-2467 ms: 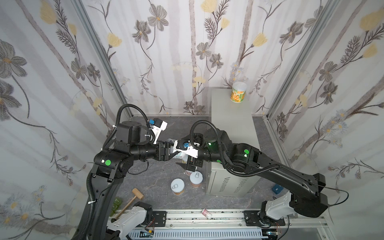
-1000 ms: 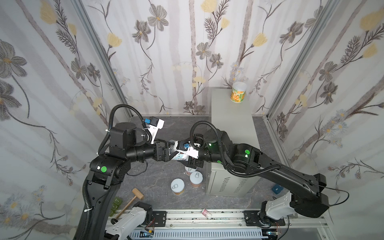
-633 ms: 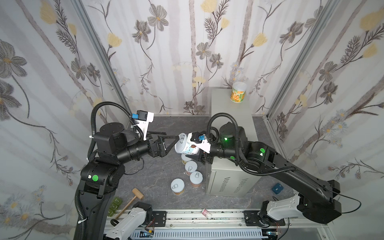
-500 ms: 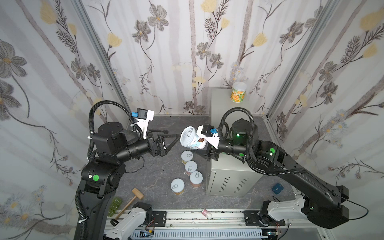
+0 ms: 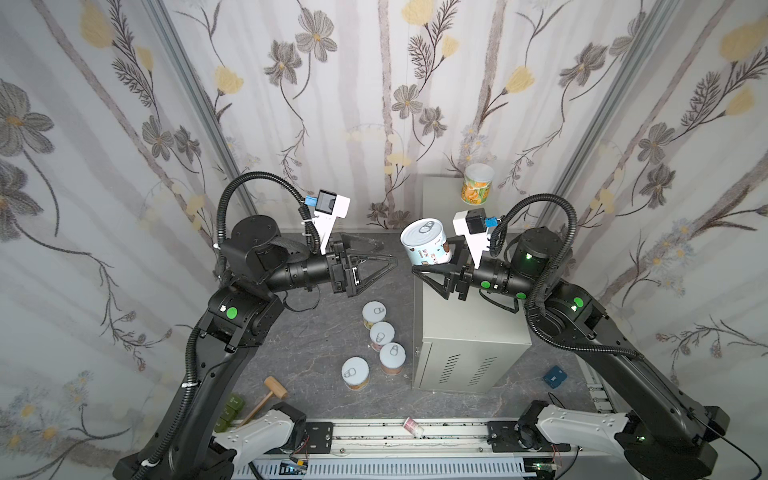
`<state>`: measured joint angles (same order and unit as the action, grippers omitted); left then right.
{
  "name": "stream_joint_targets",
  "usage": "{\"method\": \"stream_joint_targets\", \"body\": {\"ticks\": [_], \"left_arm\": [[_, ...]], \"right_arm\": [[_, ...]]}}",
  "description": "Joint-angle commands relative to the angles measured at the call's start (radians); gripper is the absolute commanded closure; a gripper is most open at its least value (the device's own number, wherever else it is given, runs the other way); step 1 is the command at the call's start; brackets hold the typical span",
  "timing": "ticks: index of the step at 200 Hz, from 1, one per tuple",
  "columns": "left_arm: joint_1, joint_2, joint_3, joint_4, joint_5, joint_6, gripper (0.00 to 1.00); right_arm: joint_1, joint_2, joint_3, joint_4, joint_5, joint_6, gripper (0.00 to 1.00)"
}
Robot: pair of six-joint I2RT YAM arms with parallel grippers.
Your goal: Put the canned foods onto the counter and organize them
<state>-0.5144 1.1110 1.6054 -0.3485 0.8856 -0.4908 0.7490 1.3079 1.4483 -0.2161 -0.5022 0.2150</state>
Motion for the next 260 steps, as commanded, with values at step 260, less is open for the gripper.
{"method": "stream_joint_targets", "body": {"ticks": [260], "left_arm": [[-0.189, 0.241, 0.168, 0.017, -0.165, 0.134, 0.38]], "right_arm": [[-0.025, -0.047, -0.195, 0.342, -0.12, 0.27, 0.16]]}}
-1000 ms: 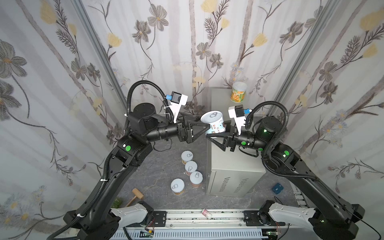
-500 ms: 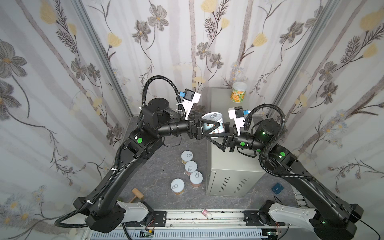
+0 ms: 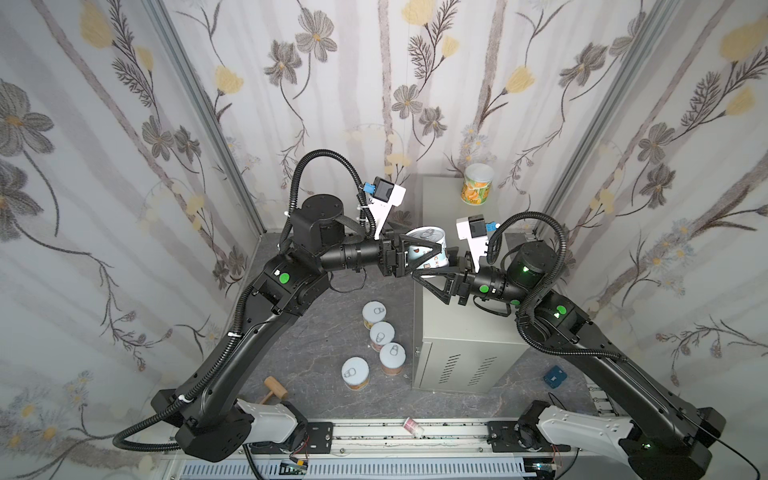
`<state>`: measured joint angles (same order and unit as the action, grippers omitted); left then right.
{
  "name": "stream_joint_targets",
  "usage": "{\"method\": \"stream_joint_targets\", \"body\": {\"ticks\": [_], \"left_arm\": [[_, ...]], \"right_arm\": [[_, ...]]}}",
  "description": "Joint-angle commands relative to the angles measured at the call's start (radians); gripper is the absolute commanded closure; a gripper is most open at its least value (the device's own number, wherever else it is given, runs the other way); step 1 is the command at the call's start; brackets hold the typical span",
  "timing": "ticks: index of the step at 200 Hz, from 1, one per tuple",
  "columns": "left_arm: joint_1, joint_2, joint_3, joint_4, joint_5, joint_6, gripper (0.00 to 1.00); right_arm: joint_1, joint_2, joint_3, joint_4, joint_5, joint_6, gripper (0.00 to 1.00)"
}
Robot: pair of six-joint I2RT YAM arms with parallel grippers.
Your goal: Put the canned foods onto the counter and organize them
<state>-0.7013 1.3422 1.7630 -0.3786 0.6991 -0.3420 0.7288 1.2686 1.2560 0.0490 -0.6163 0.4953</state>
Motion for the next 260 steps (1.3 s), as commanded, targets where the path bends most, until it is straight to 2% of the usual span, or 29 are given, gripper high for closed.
{"method": "stream_joint_targets", "body": {"ticks": [1, 58, 96, 113, 157, 181, 190, 216, 260], "left_arm": [[-0.002, 0.01, 0.01, 0.049, 0.022, -0.015, 0.38], [-0.003, 0.045, 0.047, 0.056, -0.001, -0.037, 0.45], [-0.003, 0.105, 0.158, -0.028, -0.086, 0.002, 0.45], [-0.003, 0.139, 0.197, -0.043, -0.132, 0.017, 0.45], [-0.004, 0.254, 0.296, -0.095, -0.312, 0.103, 0.45], [-0.008, 0.349, 0.385, -0.137, -0.397, 0.164, 0.45], [-0.011, 0.38, 0.409, -0.139, -0.433, 0.183, 0.45], [-0.012, 0.466, 0.48, -0.123, -0.504, 0.229, 0.44], [-0.012, 0.65, 0.687, -0.149, -0.543, 0.29, 0.44]], "right_arm": [[-0.005, -0.007, -0.004, 0.077, -0.005, -0.011, 0.16], [-0.037, -0.029, -0.012, 0.017, 0.021, -0.04, 0.04], [-0.105, -0.109, -0.031, -0.149, 0.143, -0.119, 0.0], [-0.132, -0.151, -0.019, -0.242, 0.239, -0.161, 0.0], [-0.151, -0.207, 0.075, -0.524, 0.694, -0.291, 0.0], [-0.165, -0.186, 0.146, -0.657, 0.826, -0.338, 0.0], [-0.183, -0.169, 0.174, -0.706, 0.83, -0.341, 0.0], [-0.23, -0.1, 0.254, -0.833, 0.732, -0.361, 0.0], [-0.233, -0.114, 0.27, -0.851, 0.801, -0.342, 0.0]]}}
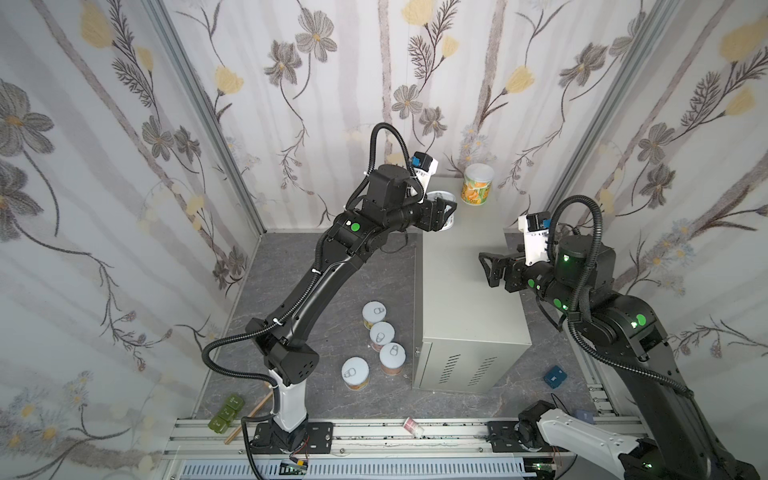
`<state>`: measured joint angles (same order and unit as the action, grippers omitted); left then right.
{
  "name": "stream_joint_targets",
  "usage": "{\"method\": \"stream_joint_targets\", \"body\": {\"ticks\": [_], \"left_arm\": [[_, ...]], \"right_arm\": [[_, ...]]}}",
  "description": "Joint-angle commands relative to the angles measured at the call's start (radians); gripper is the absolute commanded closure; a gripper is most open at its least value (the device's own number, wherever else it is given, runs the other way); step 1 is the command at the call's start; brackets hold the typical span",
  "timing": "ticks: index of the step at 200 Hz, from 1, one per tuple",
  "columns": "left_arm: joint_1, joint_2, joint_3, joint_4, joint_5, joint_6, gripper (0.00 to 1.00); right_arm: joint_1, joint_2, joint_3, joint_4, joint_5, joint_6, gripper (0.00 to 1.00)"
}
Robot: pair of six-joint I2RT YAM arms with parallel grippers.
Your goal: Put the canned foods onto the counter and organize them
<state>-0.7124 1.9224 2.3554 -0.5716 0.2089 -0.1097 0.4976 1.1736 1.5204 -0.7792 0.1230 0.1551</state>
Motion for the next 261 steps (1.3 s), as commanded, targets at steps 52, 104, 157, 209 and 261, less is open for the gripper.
{"method": "stream_joint_targets", "body": {"ticks": [52, 104, 157, 209, 261], "left_arm": [[0.005, 0.219, 0.205, 0.125, -0.14, 0.131, 0.42], [0.027, 0.294, 0.228, 0.216, -0.114, 0.119, 0.4], [0.04, 0.314, 0.239, 0.222, -0.047, 0.096, 0.09], [0.077, 0.253, 0.221, 0.149, 0.037, 0.065, 0.0], [0.085, 0.126, 0.023, 0.161, 0.073, 0.1, 0.0]], "right_arm": [[-0.034, -0.08, -0.027, -0.045, 0.089, 0.015, 0.0], [-0.056, -0.158, -0.082, -0.068, 0.075, 0.0, 0.0], [-0.059, -0.16, -0.089, -0.067, 0.033, -0.01, 0.0], [-0.059, -0.172, -0.094, -0.033, -0.008, -0.031, 0.0], [-0.06, -0.168, -0.075, -0.029, -0.008, -0.04, 0.0]]}}
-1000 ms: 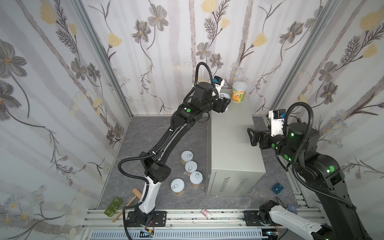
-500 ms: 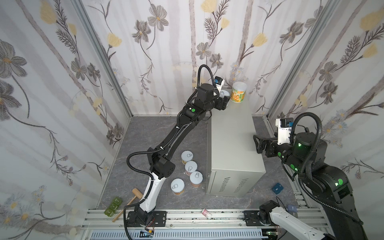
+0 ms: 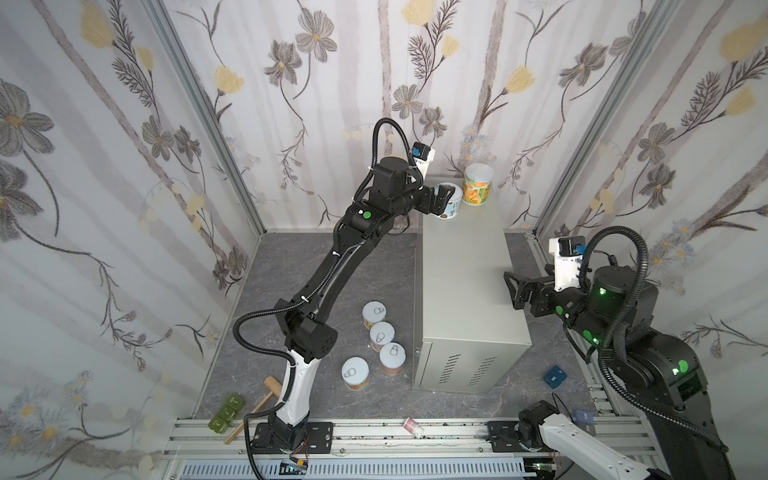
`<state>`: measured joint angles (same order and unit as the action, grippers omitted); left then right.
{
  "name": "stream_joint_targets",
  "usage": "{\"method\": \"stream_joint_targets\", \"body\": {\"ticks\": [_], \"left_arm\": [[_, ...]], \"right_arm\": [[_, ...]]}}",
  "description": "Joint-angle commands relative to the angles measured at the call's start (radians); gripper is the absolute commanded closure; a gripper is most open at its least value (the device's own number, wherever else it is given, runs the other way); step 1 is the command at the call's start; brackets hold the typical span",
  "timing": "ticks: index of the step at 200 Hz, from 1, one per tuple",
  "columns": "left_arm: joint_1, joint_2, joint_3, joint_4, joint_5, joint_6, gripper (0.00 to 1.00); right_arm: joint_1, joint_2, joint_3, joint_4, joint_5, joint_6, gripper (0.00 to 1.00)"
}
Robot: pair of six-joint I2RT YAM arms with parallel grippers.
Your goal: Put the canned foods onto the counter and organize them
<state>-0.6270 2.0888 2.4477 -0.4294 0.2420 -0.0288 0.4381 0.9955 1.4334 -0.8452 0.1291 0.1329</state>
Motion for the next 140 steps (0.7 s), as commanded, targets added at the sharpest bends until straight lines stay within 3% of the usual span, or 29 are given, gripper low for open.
{"method": "stream_joint_targets", "body": {"ticks": [1, 89, 140], "left_arm": [[0.0, -0.042, -0.072, 0.017, 0.042, 0.019, 0.0], [-0.004, 0.008, -0.033, -0.025, 0.036, 0.029, 0.16], [-0.011, 0.044, -0.006, -0.025, -0.006, 0.029, 0.16]], "right_arm": [[0.0, 0.011, 0.013, 0.036, -0.014, -0.018, 0.0], [0.001, 0.0, 0.021, 0.037, -0.008, -0.014, 0.0], [-0.001, -0.006, 0.011, 0.034, -0.003, -0.015, 0.0]]}}
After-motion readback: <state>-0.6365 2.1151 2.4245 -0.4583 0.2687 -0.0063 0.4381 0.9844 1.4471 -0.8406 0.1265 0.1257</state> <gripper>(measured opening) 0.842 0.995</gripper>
